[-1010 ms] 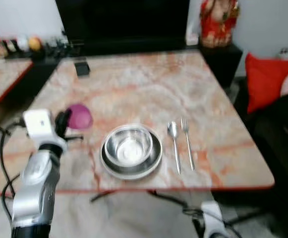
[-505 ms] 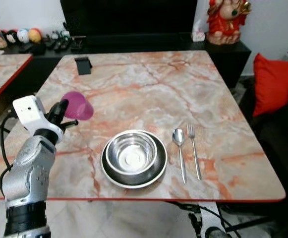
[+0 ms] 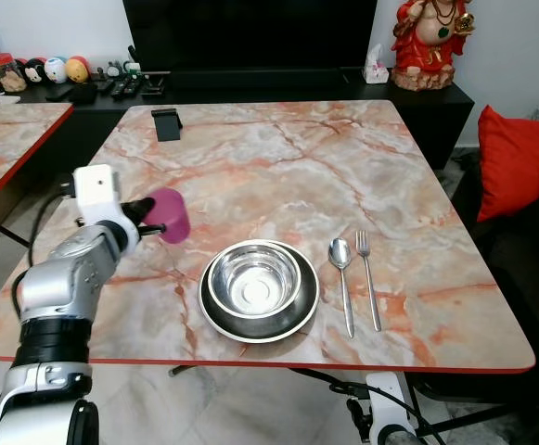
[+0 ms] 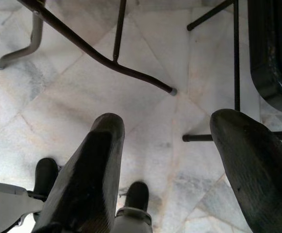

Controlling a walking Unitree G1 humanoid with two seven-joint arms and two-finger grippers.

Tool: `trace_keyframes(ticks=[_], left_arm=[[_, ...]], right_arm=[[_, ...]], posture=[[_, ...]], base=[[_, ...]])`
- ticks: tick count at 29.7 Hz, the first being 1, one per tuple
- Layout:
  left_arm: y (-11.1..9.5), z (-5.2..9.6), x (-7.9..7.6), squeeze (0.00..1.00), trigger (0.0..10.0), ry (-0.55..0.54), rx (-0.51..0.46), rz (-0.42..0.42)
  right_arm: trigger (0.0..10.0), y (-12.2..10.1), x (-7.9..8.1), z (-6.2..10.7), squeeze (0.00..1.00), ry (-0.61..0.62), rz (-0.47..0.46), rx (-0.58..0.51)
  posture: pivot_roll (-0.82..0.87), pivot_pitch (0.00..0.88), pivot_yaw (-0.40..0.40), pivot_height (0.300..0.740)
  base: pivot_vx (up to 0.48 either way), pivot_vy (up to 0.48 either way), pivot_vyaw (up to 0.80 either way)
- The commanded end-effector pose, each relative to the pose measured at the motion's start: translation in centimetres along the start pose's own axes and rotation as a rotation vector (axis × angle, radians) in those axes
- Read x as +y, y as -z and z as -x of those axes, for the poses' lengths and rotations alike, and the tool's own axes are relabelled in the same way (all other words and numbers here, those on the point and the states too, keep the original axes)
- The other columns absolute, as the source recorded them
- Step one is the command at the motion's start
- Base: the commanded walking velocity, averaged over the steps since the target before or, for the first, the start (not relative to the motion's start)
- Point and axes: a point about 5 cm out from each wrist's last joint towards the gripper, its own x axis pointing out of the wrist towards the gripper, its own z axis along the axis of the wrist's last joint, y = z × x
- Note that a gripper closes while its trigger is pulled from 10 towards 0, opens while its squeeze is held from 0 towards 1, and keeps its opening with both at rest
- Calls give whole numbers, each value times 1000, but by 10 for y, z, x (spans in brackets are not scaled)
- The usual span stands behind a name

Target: Setting the table

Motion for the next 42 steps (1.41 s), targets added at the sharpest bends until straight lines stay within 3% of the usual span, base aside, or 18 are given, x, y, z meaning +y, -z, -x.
trace_keyframes(ticks=[1,13,39,40,41,42], left_arm=[[-4,-4,-4,0,10000,6,26,-9],[6,-12,-6,0,10000,-31,109,-11],[13,-17,-13,0,10000,-66,136,-48],[13,-17,-13,247,10000,-67,136,-47],[13,-17,-13,737,10000,-68,136,-46],[13,-17,-13,1000,10000,-70,136,-43]], right_arm=[[10000,-3,0,-1,0,7,-12,-8],[10000,2,-3,0,0,9,-13,12],[10000,5,-4,1,0,11,-16,22],[10000,3,-3,1,0,10,-16,14],[10000,1,-2,0,0,10,-15,6],[10000,-1,-1,0,0,9,-15,0]], posture=[[-59,0,36,740],[-58,0,32,740],[-61,0,33,740],[-61,0,33,740],[-61,0,32,740],[-60,0,32,740]], base=[[0,0,0],[0,0,0],[0,0,0],[0,0,0],[0,0,0],[0,0,0]])
